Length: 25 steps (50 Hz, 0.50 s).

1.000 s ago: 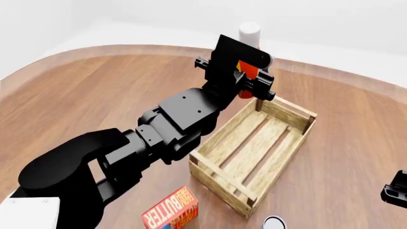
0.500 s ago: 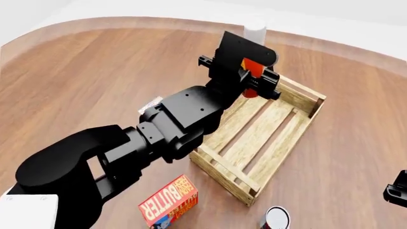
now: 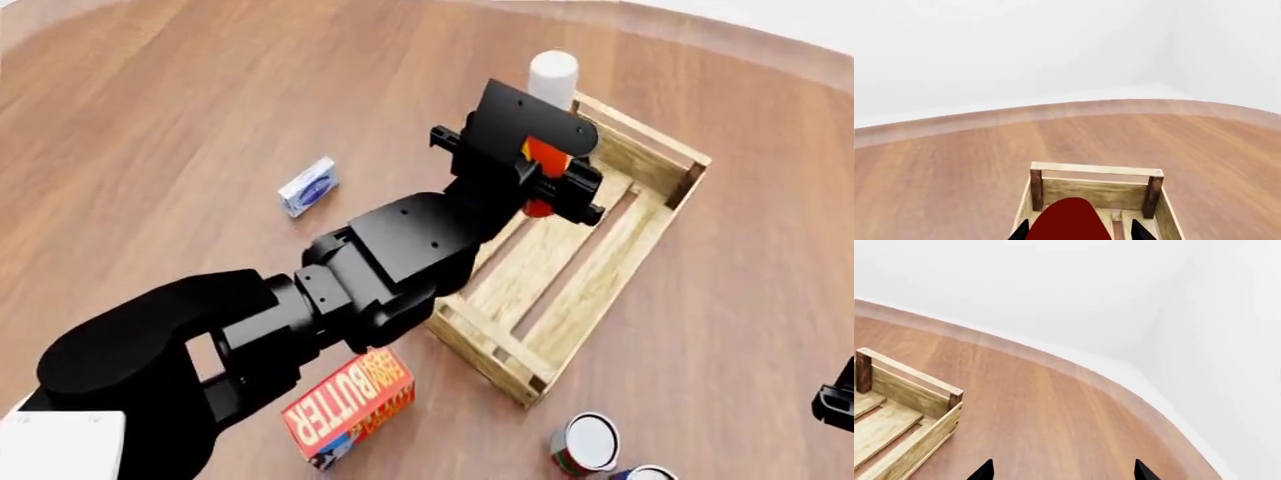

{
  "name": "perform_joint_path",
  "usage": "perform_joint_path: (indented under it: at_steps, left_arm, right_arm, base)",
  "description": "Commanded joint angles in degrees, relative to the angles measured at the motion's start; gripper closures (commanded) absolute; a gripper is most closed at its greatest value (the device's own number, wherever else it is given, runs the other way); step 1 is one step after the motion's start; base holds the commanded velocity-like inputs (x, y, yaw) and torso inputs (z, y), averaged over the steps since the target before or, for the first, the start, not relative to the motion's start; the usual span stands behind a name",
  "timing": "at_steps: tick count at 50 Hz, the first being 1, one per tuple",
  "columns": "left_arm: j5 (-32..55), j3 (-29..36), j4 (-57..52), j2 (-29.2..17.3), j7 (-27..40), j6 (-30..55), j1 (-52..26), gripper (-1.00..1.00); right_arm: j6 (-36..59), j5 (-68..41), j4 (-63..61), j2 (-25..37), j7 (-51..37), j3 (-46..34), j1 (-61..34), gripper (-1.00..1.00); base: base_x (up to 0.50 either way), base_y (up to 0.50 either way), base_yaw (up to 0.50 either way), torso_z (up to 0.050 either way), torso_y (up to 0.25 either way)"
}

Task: Pick up the ketchup, and put it in the wooden tray.

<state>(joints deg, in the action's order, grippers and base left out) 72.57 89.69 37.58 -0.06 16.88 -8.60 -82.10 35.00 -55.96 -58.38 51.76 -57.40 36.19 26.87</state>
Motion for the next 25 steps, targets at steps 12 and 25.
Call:
perform_joint_path:
  at_steps: [12, 25]
  left_arm:
    - [-2.73, -0.60, -2.34, 0.06, 0.45, 0.24, 0.42, 1.00]
    - [-3.11, -0.60, -3.07, 0.06, 0.98, 0.34, 0.36, 1.00]
  right_arm:
    - [-0.51, -0.59, 0.19, 0.59, -2.34, -0.15, 0.43, -1.00]
    - [-0.89, -0.76, 0.29, 0.94, -2.88, -0.23, 0.76, -1.00]
  base:
    - [0.00, 0.00, 0.00, 0.000, -0.166]
    - [0.00, 0.00, 0.00, 0.000, -0.172]
